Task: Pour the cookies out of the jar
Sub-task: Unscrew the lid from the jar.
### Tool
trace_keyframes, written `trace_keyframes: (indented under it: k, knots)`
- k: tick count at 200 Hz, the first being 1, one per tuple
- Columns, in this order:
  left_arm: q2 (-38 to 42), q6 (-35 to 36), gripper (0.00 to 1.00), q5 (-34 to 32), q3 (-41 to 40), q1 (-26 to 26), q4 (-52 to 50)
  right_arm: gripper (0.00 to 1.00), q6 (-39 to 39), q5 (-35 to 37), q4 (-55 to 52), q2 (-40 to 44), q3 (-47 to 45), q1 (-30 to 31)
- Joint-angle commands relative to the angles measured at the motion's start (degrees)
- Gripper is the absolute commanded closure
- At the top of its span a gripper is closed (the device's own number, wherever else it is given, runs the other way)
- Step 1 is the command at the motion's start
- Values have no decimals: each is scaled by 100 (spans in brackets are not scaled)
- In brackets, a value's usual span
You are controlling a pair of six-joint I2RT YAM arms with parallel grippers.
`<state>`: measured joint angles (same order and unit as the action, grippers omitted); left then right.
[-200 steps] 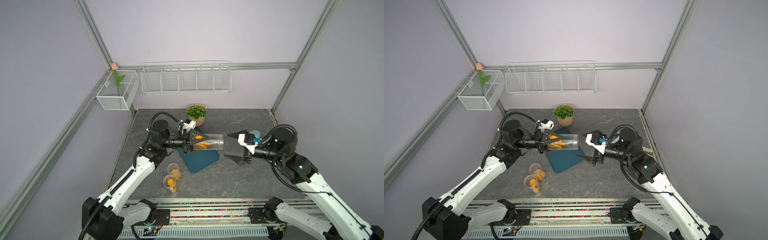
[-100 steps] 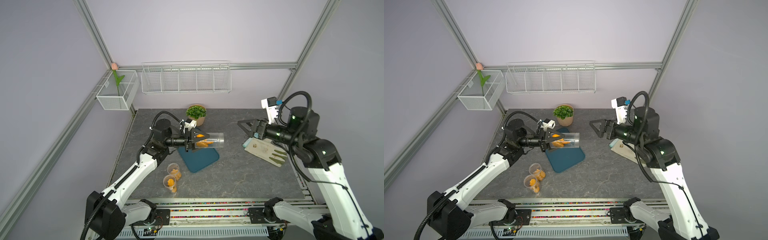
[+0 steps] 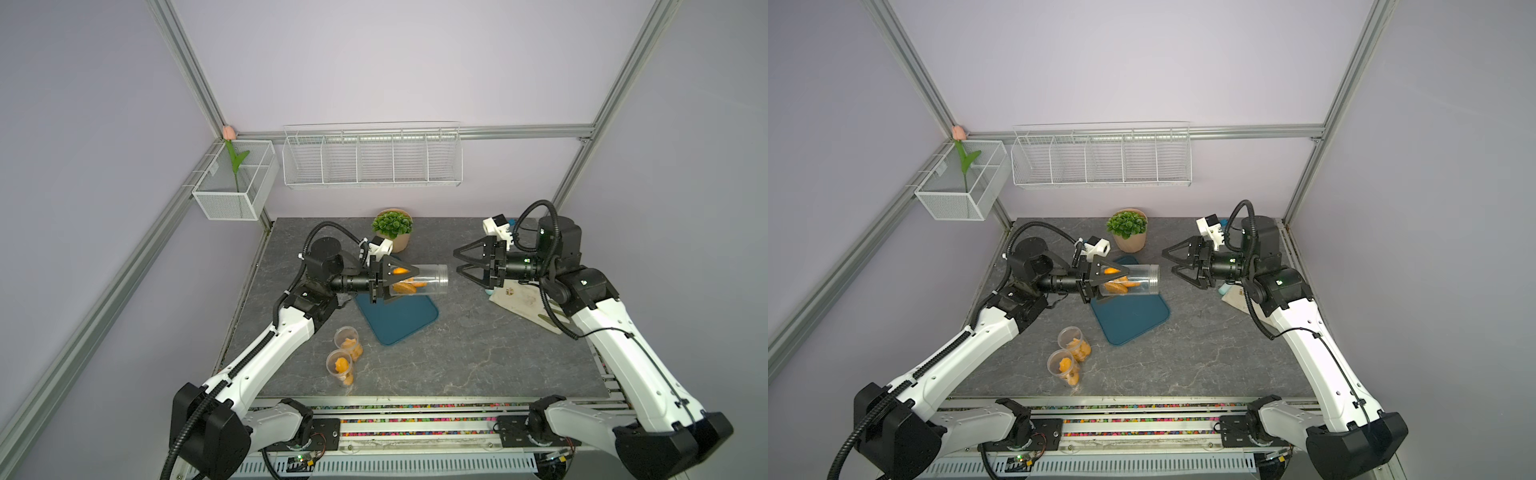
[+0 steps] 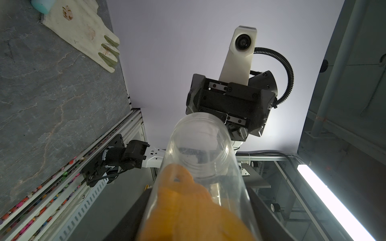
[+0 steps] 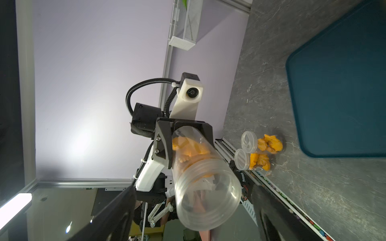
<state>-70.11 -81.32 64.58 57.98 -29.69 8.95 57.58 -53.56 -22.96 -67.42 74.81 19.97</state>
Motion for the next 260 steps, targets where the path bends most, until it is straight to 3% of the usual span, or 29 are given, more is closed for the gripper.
trace_keyframes:
  k: [1,131,177,201,242,260]
  knots:
    - [160,28,39,-3,148,-19,180,11,422,-511,496,-49,-174,152]
    - [151,20,39,-9,75,-19,210,7,655,-1018,1553,-182,-701,493]
    - [63,2,40,10,131,-19,265,5,-5,-977,588,-296,-627,485]
    - [7,2,40,18,148,-22,287,0,120,-925,792,-305,-604,499]
    - [-56,6,40,20,153,-23,327,15,83,-1059,862,-298,-554,487]
    - [-59,6,40,44,153,-19,337,17,70,-1078,892,-256,-619,499]
